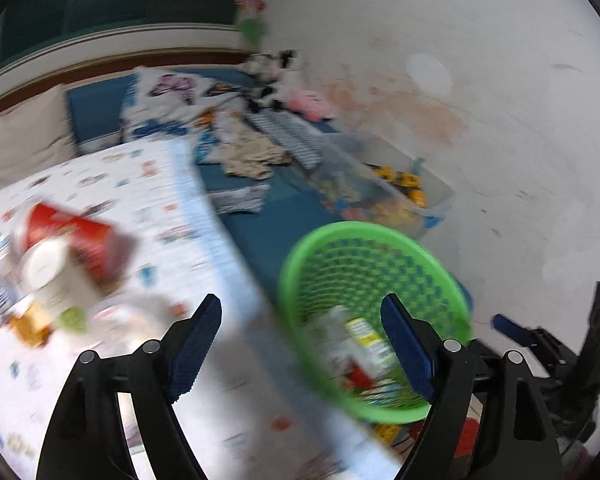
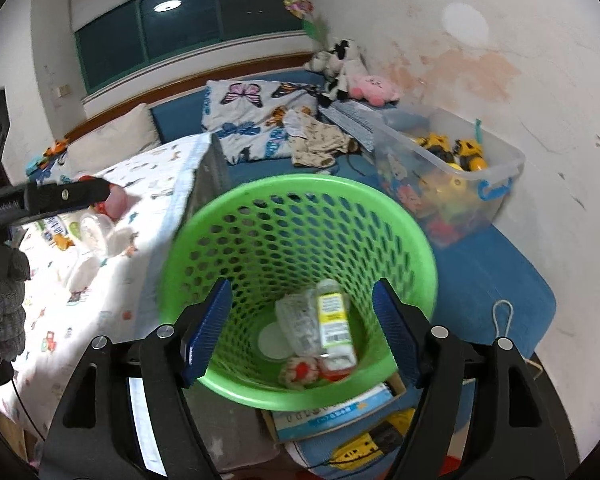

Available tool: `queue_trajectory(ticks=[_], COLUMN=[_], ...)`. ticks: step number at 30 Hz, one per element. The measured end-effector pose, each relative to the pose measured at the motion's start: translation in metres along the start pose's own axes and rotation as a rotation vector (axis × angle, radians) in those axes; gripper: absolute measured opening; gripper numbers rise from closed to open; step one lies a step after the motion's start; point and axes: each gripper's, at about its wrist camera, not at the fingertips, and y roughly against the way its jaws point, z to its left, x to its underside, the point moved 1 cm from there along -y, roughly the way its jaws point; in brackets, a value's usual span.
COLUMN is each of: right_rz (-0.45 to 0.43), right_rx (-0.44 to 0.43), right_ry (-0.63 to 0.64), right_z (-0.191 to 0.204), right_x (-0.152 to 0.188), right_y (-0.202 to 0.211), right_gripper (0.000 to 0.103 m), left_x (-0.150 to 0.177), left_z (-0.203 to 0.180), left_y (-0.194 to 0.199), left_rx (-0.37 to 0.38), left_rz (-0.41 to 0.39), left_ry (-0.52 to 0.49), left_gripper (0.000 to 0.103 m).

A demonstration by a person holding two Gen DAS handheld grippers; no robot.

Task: Collect trash
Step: 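Grasp the large clear plastic tub with the left gripper while the right gripper moves to the white paper cup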

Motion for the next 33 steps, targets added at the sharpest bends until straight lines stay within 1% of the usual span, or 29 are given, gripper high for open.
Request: queue_trajectory(ticks=[4,8,12,16,19,28,30,33], right_rz=[-0.004,-0.008,-0.001,0.009,0.016,0.038,0.043,0.048], right_rx=[-0.031,-0.058,-0.088,-0.108,-0.119,-0.144,-0.150,-0.154], right_ry=[0.032,0.074,0.106,0.142,0.161,0.197,0.202,0.210], right_z=[0.019,0.042,0.062,0.081,0.090,0.106,0.109,0.113], right_x=[-0.008,-0.012,-0.015,-0.016,-0.018,-0.017,-0.018,-0.018], right_y=[-0.002,-0.005,-0.010,-0.015,-0.019,-0.031,-0.033,-0.036], right_gripper=[0.075,0.076,0.076,0.077,0.077,0.077,0.077,0.077], left_x=[0.015,0.030,0.044,0.058,0.062,0.067,0.068,0.069], left_z=[0.041,0.071,0.094,0.110,0.113,0.118,0.120,0.121], left_y=[0.016,0.026,0.027,0.019,0.010,-0.010,-0.011,-0.013], left_rx=[-0.096,-0.194,-0.249,-0.262,-0.266,-0.287,-0.286,-0.252], left_rz=[0.007,0.004,0.031,0.074,0.100,0.135,0.135,0.143], left_ry=[0.058,0.080,0.096,0.127,0.136,0.141,0.146,0.151], left_gripper=[0.079,0.082,0.085,0.086,0.086,0.086,0.083,0.073])
